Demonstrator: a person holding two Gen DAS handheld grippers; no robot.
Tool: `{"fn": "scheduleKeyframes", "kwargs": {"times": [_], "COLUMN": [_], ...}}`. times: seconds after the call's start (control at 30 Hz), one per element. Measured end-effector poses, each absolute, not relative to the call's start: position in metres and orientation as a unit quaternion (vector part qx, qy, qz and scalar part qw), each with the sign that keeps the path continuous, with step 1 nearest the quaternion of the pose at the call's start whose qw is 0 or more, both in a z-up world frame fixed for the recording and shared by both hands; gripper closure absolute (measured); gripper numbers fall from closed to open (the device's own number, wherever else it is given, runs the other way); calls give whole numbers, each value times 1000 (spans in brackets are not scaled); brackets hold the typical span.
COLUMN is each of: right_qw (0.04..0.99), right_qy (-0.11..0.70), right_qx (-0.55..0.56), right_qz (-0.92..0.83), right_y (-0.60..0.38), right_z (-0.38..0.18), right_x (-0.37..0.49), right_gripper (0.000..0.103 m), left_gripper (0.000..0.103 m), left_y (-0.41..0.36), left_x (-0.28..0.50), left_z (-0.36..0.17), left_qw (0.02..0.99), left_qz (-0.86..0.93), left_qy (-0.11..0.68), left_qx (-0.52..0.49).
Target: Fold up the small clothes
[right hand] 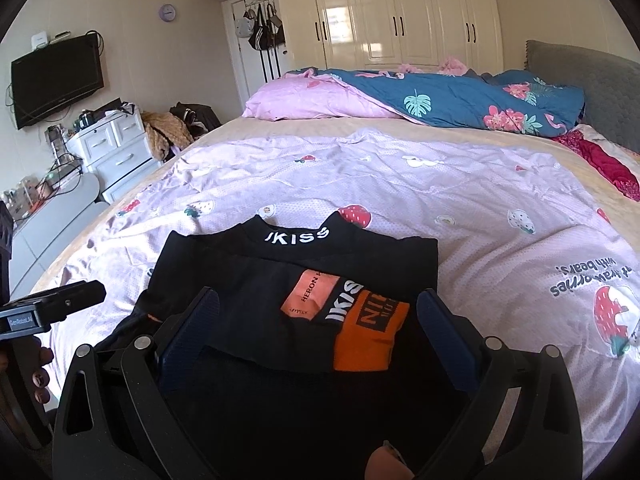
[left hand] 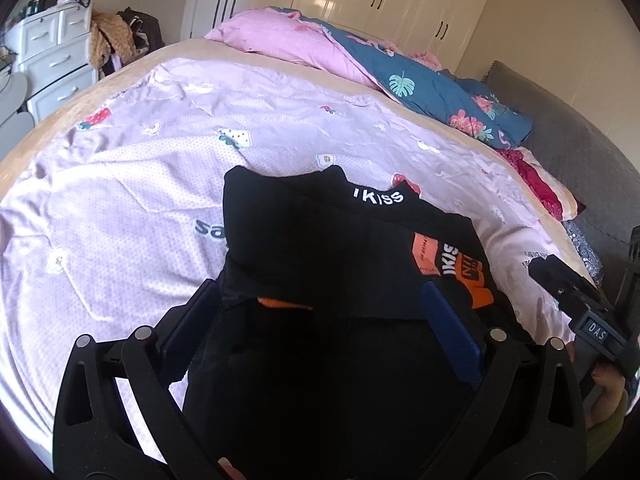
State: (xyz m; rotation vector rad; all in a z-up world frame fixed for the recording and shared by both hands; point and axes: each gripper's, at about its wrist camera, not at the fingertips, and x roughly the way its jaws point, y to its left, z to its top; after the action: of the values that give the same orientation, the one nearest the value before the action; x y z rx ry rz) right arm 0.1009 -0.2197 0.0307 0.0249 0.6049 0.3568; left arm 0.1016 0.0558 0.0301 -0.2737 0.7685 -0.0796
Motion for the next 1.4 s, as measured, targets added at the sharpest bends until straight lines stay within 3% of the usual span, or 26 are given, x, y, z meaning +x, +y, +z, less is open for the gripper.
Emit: {"fn": "scheduleKeyframes", "kwargs": {"times": [1.4], "right_qw": [927], "right_qy": [336], "right_qx": [4], "right_qz": [169], "right_y": [-266], "right_z": [19], "right_x": [37], "right_gripper": [4], "left_gripper": [9], "left_y": [61], "left_x": [31], "left_z": [18], "left_qw": [906], "left_qz": [-17], "left_qy": [412], "left_qx": [-95]}}
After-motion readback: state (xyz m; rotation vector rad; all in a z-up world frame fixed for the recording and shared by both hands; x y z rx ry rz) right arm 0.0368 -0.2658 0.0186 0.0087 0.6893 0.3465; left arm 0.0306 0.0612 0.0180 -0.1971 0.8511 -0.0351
